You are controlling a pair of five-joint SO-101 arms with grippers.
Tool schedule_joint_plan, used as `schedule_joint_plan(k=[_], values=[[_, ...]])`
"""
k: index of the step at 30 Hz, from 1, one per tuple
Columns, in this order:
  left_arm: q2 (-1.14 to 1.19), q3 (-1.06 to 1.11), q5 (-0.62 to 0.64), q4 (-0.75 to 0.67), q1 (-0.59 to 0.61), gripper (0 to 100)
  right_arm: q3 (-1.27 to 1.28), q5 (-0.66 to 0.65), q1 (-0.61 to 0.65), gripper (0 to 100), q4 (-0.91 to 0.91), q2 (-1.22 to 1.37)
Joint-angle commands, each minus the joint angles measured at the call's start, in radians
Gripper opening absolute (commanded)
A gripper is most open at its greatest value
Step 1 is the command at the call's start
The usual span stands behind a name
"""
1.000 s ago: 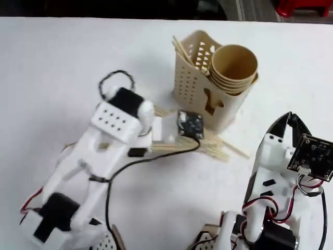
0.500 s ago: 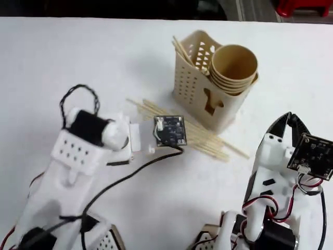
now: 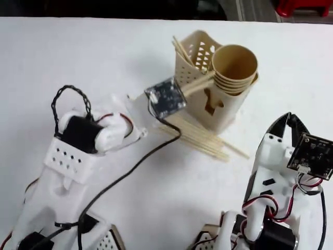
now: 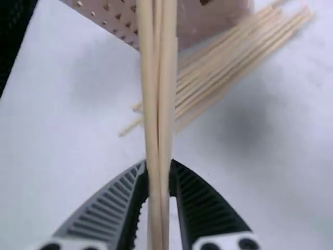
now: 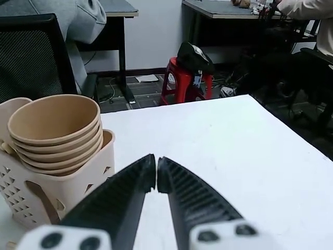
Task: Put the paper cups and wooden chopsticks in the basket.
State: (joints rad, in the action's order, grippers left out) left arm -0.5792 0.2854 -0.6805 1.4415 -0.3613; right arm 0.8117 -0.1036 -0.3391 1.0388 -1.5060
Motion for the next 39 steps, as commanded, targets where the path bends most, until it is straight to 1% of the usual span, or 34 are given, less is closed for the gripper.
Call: schedule_joint_plan(k=[1, 3, 7, 10, 16, 19, 23, 27, 33, 39], values=[[-0.027, -0.095, 0.106, -0.109, -0.001, 2, -0.003, 0.006, -0.015, 1.8, -0.024, -0.007], [-0.027, -0.107, 0.144, -0.161, -0.013, 2, -0.003, 0.006, -0.015, 1.8, -0.024, -0.007], [-0.027, -0.11, 0.183, -0.253, -0.041, 2, -0.003, 0.006, -0.015, 1.8, -0.024, -0.007], [-0.027, -0.117, 0.219, -0.325, -0.041, 2, -0.002, 0.006, -0.015, 1.8, -0.024, -0.007], [-0.025, -0.12, 0.255, -0.493, -0.042, 2, -0.002, 0.006, -0.015, 1.8, -0.024, -0.007], [-0.012, -0.161, 0.258, -0.551, -0.048, 2, 0.008, 0.006, -0.015, 1.8, -0.025, -0.007], [0.087, -0.304, 0.302, -0.578, -0.065, 2, 0.02, 0.006, -0.013, 1.8, -0.045, -0.007], [0.252, -0.486, 0.365, -0.611, -0.065, 2, 0.021, 0.006, -0.013, 1.8, -0.045, -0.007], [0.492, -0.738, 0.473, -0.706, -0.076, 2, 0.021, 0.006, -0.013, 1.8, -0.045, -0.007], [0.693, -0.916, 0.5, -0.827, -0.105, 2, 0.021, 0.006, -0.013, 1.8, -0.045, -0.007]])
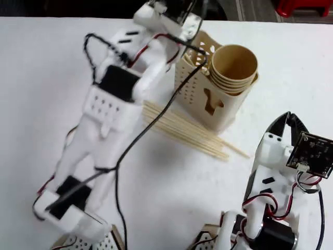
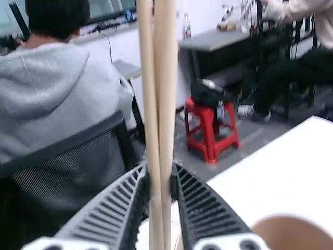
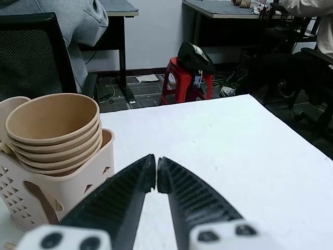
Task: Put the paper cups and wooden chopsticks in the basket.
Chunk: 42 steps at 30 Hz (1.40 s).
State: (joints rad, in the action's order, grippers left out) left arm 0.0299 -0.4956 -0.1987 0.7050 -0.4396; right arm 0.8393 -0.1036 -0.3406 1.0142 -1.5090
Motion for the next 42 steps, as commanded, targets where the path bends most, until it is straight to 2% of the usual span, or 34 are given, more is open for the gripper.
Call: schedule_joint_plan(k=[1, 9, 22, 25, 31, 42], values=[[0.114, -0.155, 0.018, -0.109, -0.036, 2, -0.006, 0.006, -0.012, 1.8, -0.021, -0.004], [0.318, -0.236, 0.023, -0.219, -0.044, 2, -0.005, 0.006, -0.012, 1.8, -0.027, -0.004], [0.415, -0.163, 0.276, -0.216, 0.012, 2, -0.005, 0.006, -0.012, 1.8, -0.027, -0.004], [0.414, -0.157, 0.339, -0.163, 0.016, 4, -0.005, 0.006, -0.012, 1.8, -0.027, -0.004], [0.352, -0.153, 0.402, 0.032, 0.016, 20, -0.005, 0.006, -0.012, 1.8, -0.027, -0.004], [0.232, -0.152, 0.394, 0.107, 0.061, 21, -0.005, 0.006, -0.012, 1.8, -0.027, -0.004]])
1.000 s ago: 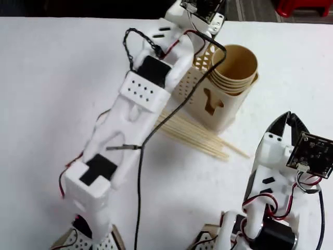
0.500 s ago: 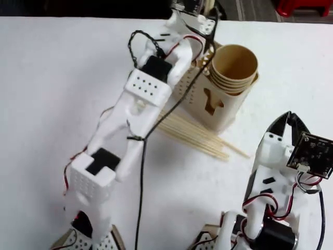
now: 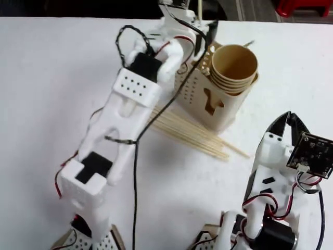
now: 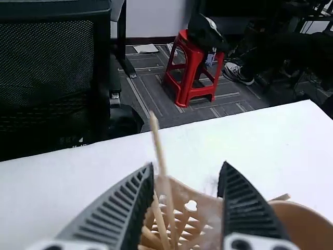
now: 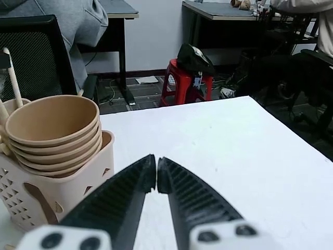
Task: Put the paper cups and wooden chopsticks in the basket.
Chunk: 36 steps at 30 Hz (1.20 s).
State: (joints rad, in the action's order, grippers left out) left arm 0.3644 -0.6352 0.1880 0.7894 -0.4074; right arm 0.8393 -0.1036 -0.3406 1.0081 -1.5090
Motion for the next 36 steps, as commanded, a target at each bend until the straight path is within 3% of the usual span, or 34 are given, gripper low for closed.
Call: schedule_joint_plan(k=[1, 5, 8, 11, 20, 28, 36], values=[[-0.11, -0.009, 0.008, 0.025, 0.033, 21, -0.005, 0.006, -0.012, 1.8, -0.021, -0.004], [-0.13, -0.009, 0.008, 0.025, 0.053, 19, -0.005, 0.006, -0.012, 1.8, -0.021, -0.004], [-0.133, -0.02, 0.006, 0.025, 0.07, 11, -0.005, 0.006, -0.012, 1.8, -0.021, -0.004], [-0.168, -0.023, -0.086, 0.038, 0.076, 2, -0.005, 0.006, -0.012, 1.8, -0.021, -0.004], [-0.395, -0.02, -0.267, 0.304, 0.082, 2, -0.005, -0.005, -0.001, 1.8, -0.047, 0.005], [-0.674, -0.02, -0.353, 0.466, 0.085, 2, -0.017, -0.229, 0.278, 3.6, 0.028, 0.007], [-0.868, -0.018, -0.361, 0.609, 0.254, 2, -0.147, -0.325, 0.562, 6.6, 0.237, 0.081]])
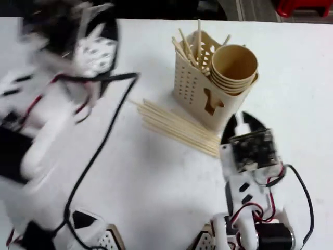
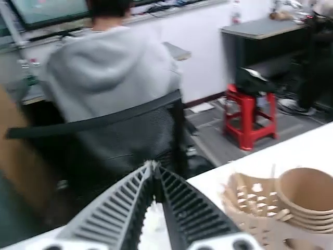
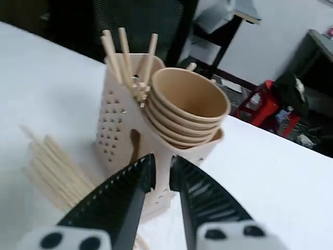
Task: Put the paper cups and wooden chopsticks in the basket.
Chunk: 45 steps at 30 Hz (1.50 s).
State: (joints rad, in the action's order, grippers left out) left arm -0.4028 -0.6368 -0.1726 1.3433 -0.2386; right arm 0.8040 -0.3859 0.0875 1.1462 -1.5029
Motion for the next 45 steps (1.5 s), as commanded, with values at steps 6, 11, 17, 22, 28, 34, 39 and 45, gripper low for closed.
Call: schedule_joint_plan(k=[6, 11, 17, 22, 28, 34, 39, 45], values=[[-0.213, -0.017, 0.0, 0.176, 0.197, 2, -0.315, -0.097, 0.367, 6.6, 0.314, 0.417], [-0.262, -0.017, 0.002, 0.27, 0.272, 2, -0.374, -0.153, 0.538, 7.0, 0.367, 0.656], [-0.317, -0.017, 0.002, 0.345, 0.285, 2, -0.373, -0.218, 0.604, 15.2, 0.302, 0.924], [-0.351, -0.005, 0.002, 0.388, 0.283, 2, -0.376, -0.31, 0.568, 22.5, 0.183, 1.17], [-0.481, 0.204, 0.002, 0.336, 0.282, 2, -0.377, -0.373, 0.483, 19.3, -0.051, 1.4], [-0.736, 0.575, 0.002, 0.17, 0.28, 2, -0.379, -0.384, 0.423, 19.2, -0.176, 1.537], [-0.94, 0.965, 0.003, -0.008, 0.28, 2, -0.379, -0.384, 0.389, 19.1, -0.231, 1.575], [-1.136, 1.313, 0.003, -0.123, 0.28, 2, -0.4, -0.384, 0.371, 19.0, -0.234, 1.624]])
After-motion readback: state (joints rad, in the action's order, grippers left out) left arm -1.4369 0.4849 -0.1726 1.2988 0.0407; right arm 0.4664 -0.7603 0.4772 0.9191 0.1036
